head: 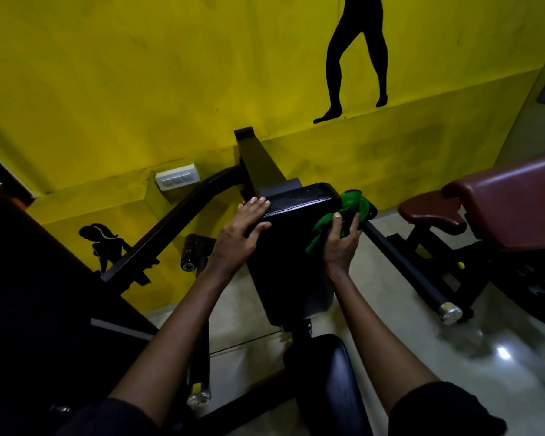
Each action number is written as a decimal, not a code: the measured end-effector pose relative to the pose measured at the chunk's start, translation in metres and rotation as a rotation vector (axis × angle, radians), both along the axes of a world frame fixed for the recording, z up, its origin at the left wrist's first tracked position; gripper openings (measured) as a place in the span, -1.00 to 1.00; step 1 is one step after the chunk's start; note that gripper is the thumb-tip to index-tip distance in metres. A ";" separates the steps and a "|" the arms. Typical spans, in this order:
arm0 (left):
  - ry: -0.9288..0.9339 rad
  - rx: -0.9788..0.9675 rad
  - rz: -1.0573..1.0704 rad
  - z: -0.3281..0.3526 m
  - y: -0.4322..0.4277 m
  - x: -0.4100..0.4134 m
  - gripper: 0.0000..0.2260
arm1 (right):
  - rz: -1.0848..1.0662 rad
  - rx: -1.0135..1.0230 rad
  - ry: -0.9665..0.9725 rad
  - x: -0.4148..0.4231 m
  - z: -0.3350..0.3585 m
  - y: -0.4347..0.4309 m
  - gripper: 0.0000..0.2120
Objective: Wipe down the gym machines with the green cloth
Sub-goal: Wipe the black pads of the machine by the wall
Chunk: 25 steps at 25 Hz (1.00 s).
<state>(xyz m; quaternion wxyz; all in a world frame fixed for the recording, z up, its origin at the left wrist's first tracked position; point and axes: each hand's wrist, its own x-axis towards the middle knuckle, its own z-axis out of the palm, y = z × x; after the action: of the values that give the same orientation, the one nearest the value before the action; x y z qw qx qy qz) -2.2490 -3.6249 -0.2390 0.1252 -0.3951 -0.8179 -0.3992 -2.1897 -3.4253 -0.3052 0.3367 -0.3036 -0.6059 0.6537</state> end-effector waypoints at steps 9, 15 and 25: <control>-0.036 0.046 0.030 -0.002 0.004 0.002 -0.58 | 0.044 0.120 -0.026 0.008 0.023 0.016 -0.43; -0.035 0.056 0.024 -0.005 0.004 0.000 -0.58 | 0.063 -0.004 -0.188 0.018 -0.012 0.007 -0.29; -0.045 0.134 0.076 -0.017 0.013 -0.001 -0.60 | 0.015 0.316 -0.244 0.020 0.015 -0.008 -0.42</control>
<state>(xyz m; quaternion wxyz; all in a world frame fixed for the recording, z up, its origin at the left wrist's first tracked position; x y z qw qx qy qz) -2.2501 -3.6117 -0.2556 0.1479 -0.3452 -0.8065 -0.4566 -2.1693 -3.4332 -0.2899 0.2995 -0.3195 -0.7393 0.5115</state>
